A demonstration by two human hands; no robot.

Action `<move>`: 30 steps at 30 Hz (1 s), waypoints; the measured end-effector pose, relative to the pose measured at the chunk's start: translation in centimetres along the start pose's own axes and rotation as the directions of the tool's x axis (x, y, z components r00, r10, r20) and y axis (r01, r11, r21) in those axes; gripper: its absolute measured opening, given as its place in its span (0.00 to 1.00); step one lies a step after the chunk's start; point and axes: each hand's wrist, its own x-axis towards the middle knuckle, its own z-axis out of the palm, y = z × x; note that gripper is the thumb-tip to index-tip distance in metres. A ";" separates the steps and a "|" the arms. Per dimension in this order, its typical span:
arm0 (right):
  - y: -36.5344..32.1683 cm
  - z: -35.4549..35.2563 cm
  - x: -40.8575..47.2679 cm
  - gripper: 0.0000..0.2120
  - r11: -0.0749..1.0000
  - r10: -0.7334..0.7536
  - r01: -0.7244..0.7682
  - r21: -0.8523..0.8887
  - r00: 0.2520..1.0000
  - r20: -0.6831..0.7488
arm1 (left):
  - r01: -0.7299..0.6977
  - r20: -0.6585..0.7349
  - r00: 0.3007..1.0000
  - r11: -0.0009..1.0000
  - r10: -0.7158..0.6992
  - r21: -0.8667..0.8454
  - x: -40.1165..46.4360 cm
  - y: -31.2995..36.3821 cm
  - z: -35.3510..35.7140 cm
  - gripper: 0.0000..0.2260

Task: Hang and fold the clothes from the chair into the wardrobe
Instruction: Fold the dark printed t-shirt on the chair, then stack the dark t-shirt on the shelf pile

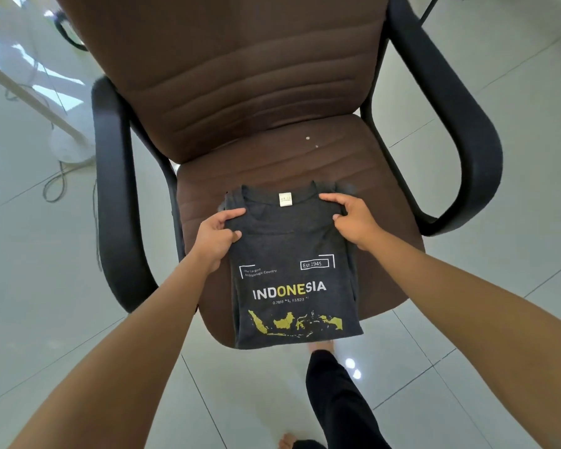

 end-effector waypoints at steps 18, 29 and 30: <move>-23.5 -12.8 -31.8 0.27 0.936 -0.323 0.303 -0.177 0.548 -0.772 | -0.757 0.598 0.491 0.650 0.634 -0.068 -21.6 28.5 5.0 0.26; -14.5 -11.0 -67.1 0.26 0.988 -0.126 0.093 -0.125 0.006 -0.992 | -0.741 0.905 -0.147 0.562 0.399 -0.368 -49.3 21.1 19.6 0.25; -13.3 -9.8 -70.4 0.26 0.992 -0.095 0.074 -0.099 -0.058 -0.994 | -0.727 0.911 -0.210 0.566 0.356 -0.389 -52.1 19.3 20.6 0.25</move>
